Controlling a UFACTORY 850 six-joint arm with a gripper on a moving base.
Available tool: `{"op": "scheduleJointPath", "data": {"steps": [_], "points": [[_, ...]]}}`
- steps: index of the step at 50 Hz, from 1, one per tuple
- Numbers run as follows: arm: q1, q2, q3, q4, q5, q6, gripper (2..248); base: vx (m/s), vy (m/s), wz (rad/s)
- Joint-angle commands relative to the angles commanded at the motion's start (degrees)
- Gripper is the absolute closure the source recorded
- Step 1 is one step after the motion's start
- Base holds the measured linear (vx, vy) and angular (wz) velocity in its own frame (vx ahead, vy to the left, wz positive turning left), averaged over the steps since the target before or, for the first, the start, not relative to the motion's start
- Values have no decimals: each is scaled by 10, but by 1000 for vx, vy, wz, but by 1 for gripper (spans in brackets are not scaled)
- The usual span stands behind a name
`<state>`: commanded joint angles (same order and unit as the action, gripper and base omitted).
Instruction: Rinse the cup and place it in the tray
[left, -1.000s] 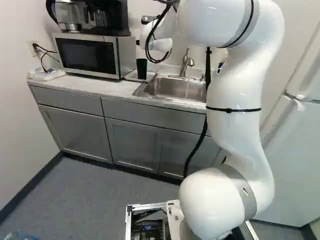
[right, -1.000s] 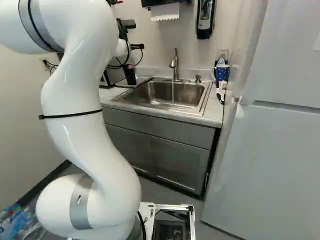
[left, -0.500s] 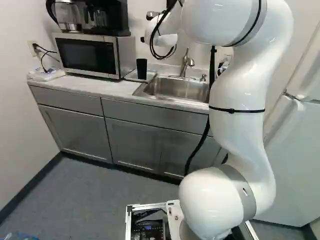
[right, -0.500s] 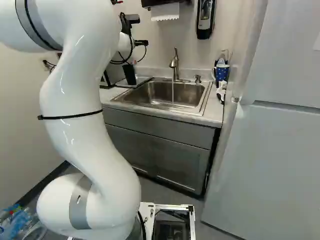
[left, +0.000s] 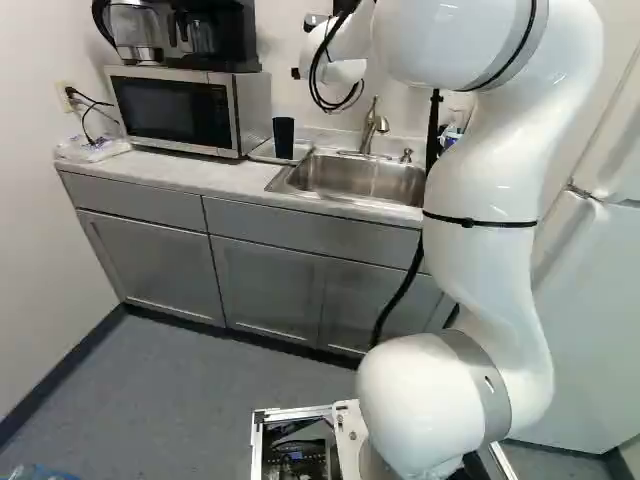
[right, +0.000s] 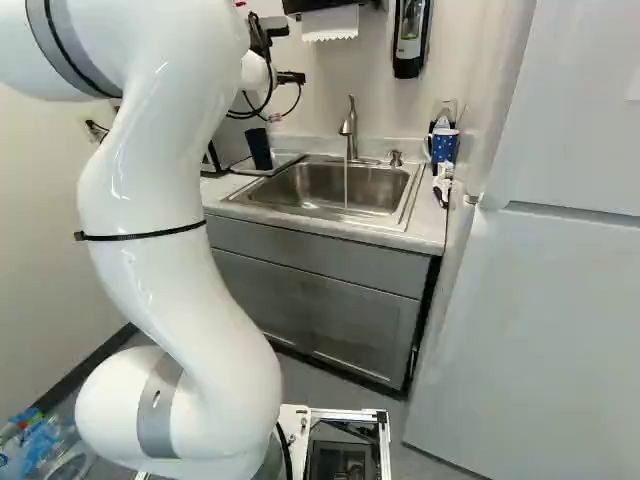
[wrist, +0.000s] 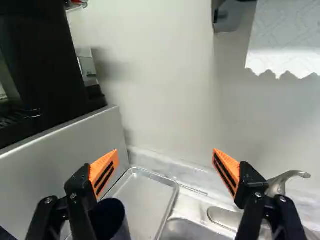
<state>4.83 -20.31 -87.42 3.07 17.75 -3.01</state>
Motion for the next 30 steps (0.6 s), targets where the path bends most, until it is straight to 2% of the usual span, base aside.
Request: {"op": "scheduleJointPath", "data": {"steps": [30], "points": [[-30, 1, -34, 0, -56, 0, 3, 0, 0, 0]]}}
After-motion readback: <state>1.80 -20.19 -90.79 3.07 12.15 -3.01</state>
